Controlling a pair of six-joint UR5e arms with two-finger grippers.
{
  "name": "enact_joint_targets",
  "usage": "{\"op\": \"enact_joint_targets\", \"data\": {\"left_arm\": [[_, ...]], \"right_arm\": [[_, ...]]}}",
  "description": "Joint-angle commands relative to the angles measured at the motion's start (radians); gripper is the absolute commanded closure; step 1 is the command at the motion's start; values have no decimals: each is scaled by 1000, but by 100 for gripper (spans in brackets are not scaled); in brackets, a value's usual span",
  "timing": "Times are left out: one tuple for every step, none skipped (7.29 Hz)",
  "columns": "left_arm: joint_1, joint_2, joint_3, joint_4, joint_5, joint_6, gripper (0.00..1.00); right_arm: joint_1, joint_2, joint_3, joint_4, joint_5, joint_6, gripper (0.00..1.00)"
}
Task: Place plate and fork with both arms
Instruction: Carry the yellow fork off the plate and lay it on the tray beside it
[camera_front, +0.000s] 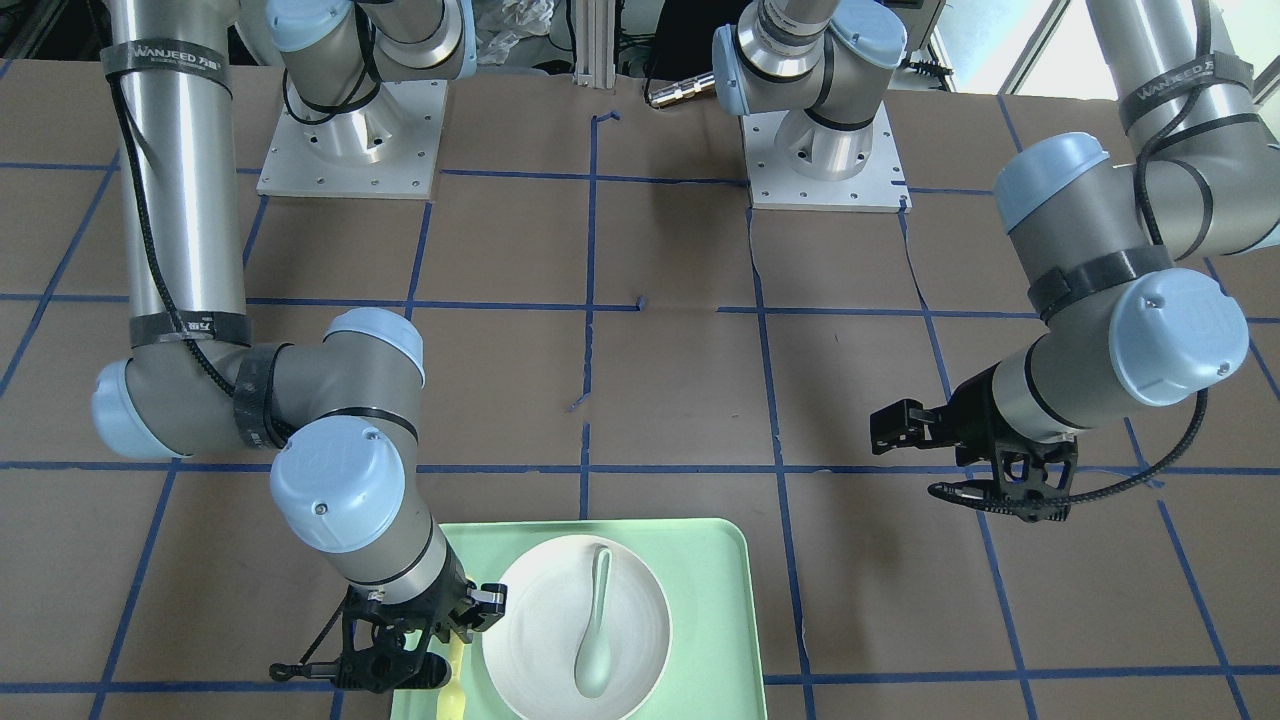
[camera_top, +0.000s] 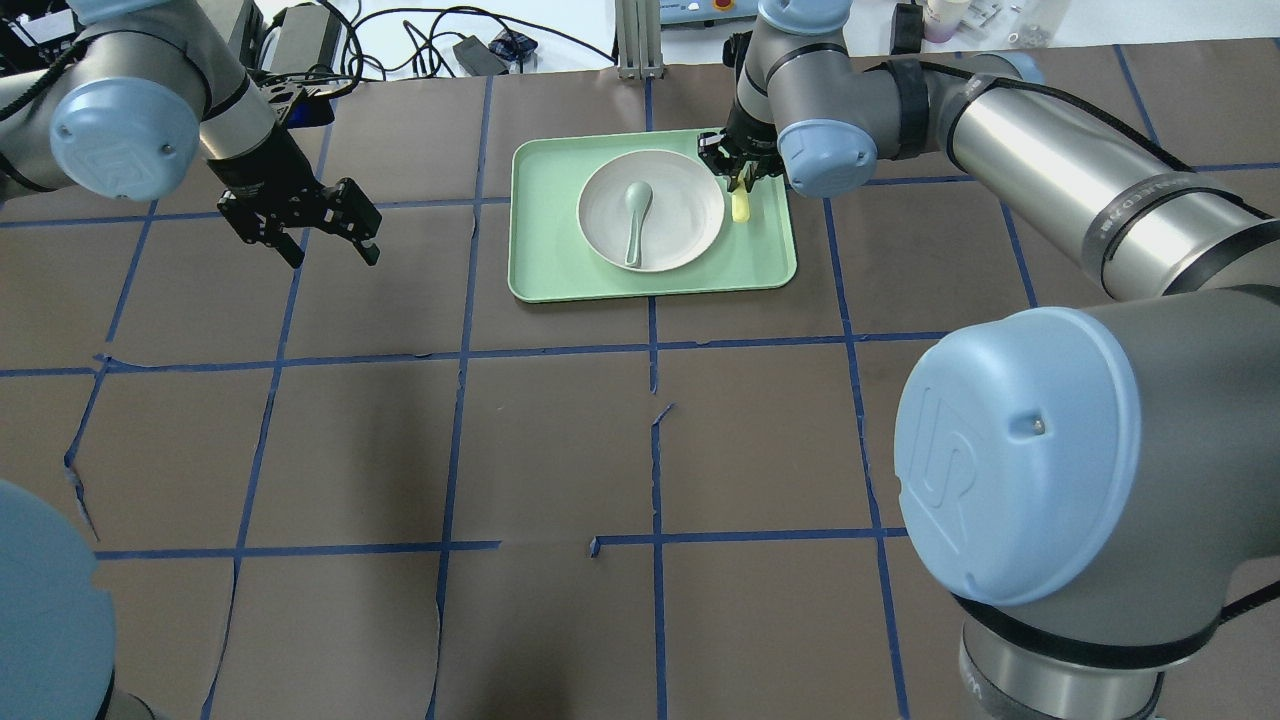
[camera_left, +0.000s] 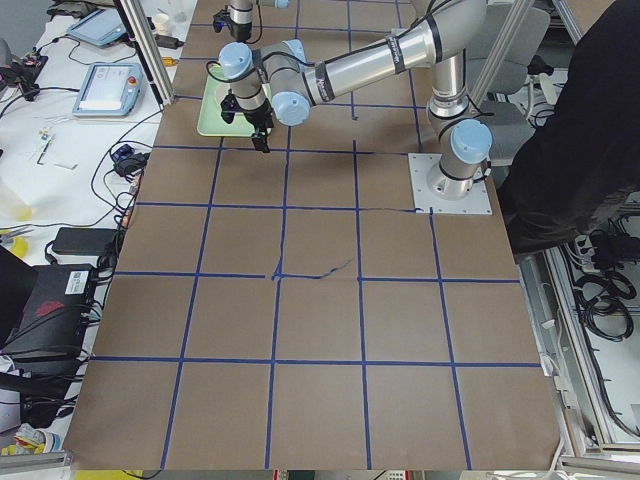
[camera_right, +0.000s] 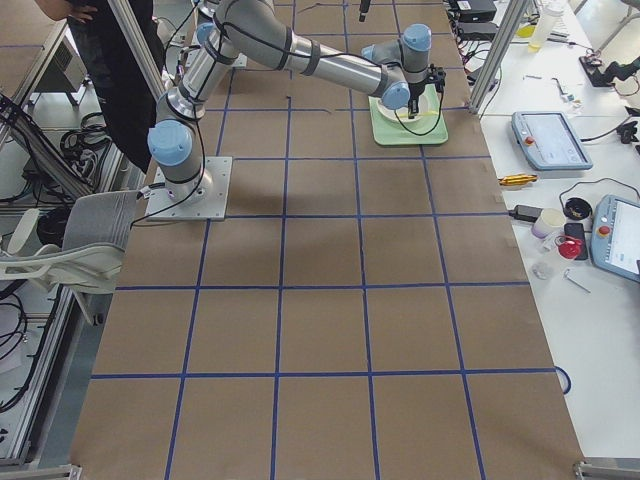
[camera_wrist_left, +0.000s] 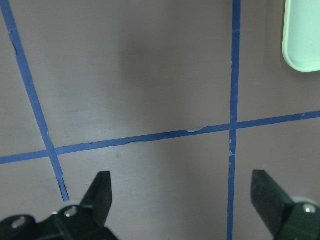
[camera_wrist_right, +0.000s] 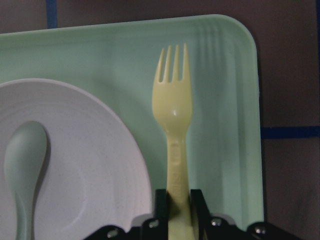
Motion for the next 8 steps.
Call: {"op": "enact_joint_targets", "data": {"left_arm": [[-5, 7, -4, 0, -8, -6, 0], [-5, 7, -4, -1, -10, -8, 0], [-5, 7, -5, 0, -10, -8, 0], [-5, 8, -7, 0, -2, -8, 0], [-10, 17, -1, -1, 2, -10, 0], [-14, 33, 0, -3, 1, -10, 0], [-36, 53, 4, -1, 4, -29, 0], [-79, 77, 7, -4, 6, -118, 0]], "right_arm": [[-6, 28, 32, 15, -1, -62, 100], [-6, 15, 51, 20, -1, -65, 100], [-6, 15, 53, 18, -8, -55, 39], [-6, 9, 50, 20, -20, -55, 0], [-6, -26, 50, 21, -20, -58, 0], [-6, -86, 55, 64, -21, -53, 0], [-6, -160, 55, 204, -81, -67, 0], [-6, -218, 56, 319, -105, -68, 0]]}}
